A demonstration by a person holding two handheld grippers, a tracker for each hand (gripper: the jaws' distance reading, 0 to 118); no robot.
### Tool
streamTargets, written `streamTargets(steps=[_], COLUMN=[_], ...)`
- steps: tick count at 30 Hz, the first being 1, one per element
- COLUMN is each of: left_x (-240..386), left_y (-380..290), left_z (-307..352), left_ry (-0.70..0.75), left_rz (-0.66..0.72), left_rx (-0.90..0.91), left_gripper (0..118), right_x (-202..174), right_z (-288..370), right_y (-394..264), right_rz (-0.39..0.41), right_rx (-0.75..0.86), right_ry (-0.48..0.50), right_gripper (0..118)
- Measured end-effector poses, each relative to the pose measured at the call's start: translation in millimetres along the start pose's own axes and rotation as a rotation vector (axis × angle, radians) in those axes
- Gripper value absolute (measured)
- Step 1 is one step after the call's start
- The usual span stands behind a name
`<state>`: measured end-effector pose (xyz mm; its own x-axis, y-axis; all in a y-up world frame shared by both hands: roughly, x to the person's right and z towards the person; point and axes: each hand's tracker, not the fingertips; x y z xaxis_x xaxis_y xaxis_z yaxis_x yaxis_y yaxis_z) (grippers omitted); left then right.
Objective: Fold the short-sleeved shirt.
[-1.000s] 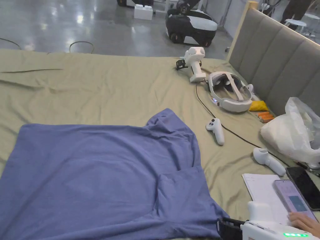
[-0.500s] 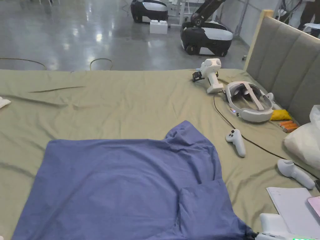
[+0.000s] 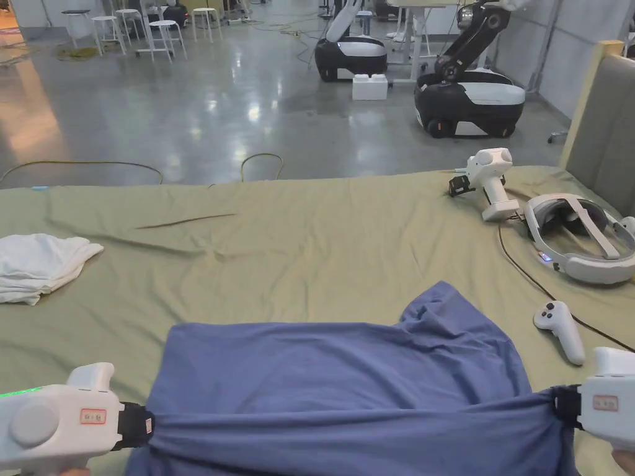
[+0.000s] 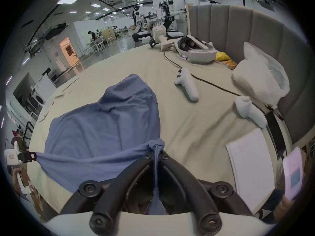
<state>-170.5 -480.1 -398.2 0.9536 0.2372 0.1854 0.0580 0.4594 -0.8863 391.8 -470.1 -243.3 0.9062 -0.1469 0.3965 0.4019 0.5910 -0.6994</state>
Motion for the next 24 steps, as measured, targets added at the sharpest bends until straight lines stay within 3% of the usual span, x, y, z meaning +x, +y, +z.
streamTargets(steps=[7, 8, 9, 10, 11, 12, 15, 20, 24], left_x=[-17, -17, -19, -21, -22, -17, -1, 50, 89], left_y=[35, 34, 34, 33, 31, 25, 1, -56, -96], left_z=[-61, -60, -58, -51, -37, -17, 63, 202, 269], left_ry=[0.034, 0.044, 0.065, 0.066, 0.055, 0.044, 0.004, 0.072, 0.241], left_rz=[0.042, 0.056, 0.06, 0.052, 0.035, 0.013, -0.098, -0.198, -0.31], left_rx=[-0.058, -0.049, -0.038, -0.01, 0.062, 0.126, 0.426, 0.854, 1.051], left_gripper=[18, 35, 69, 89, 93, 93, 93, 93, 92], right_x=[-25, -27, -25, -24, -25, -27, -32, -62, -80], right_z=[-57, -61, -63, -61, -54, -42, 16, 148, 225], right_y=[23, 23, 22, 22, 22, 22, 13, -18, -47], right_rz=[0.123, 0.13, 0.131, 0.128, 0.12, 0.1, 0.097, 0.199, 0.29], right_rx=[-0.074, -0.082, -0.079, -0.083, -0.08, -0.055, 0.117, 0.49, 0.728], right_ry=[-0.09, -0.1, -0.105, -0.104, -0.096, -0.044, 0.068, 0.2, 0.216], right_gripper=[5, 16, 50, 77, 81, 75, 75, 75, 75])
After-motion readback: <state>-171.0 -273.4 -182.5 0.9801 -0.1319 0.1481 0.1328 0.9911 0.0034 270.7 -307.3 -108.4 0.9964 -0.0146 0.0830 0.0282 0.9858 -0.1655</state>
